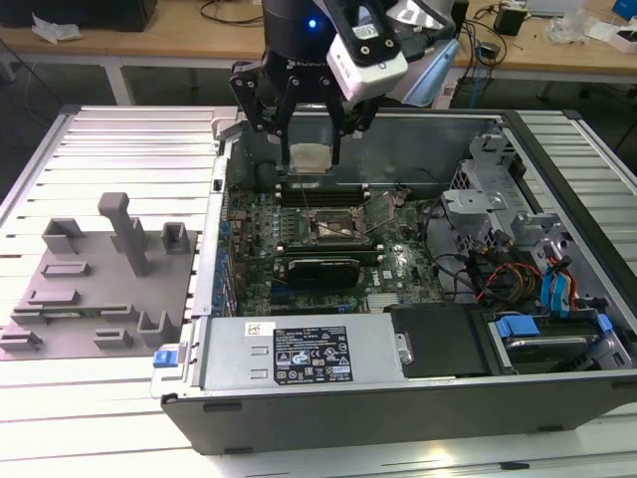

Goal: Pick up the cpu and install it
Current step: 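Pick up the cpu and move it towards the insertion slot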

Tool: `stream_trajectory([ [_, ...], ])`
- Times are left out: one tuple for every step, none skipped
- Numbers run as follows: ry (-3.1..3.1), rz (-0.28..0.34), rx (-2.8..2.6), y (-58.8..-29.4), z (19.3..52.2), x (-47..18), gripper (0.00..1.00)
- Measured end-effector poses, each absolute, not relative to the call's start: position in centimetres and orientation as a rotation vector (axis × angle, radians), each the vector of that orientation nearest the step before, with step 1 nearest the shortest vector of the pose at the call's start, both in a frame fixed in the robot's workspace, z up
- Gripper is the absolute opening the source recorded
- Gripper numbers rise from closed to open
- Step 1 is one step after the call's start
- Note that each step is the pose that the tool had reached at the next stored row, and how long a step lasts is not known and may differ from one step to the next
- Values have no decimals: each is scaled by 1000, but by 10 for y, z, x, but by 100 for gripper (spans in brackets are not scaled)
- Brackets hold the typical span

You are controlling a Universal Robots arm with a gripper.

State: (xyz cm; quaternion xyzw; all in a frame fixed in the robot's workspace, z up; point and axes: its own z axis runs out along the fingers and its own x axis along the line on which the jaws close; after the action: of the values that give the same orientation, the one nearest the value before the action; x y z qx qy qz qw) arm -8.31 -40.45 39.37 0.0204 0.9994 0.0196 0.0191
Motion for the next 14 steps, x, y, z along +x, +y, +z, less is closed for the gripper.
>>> stream_trajectory([
  [3102,61,63,-404,392,-83,55],
  [3102,61,63,-404,390,-83,55],
  [3102,61,63,-404,389,-82,55],
  [3102,61,63,-404,387,-81,55],
  [3102,61,63,-404,386,-81,55],
  [3102,61,63,-404,385,-81,55],
  [3102,61,63,-404,383,-80,55],
  [3102,61,63,-404,381,-80,55],
  [3102,61,63,-404,379,-79,55],
  [3102,61,63,-404,378,-79,55],
  [3102,61,63,-404,377,-78,55],
  [3102,61,63,-404,375,-78,55],
  [3102,61,63,-404,374,-77,55],
  [3102,61,63,-404,373,-77,55],
])
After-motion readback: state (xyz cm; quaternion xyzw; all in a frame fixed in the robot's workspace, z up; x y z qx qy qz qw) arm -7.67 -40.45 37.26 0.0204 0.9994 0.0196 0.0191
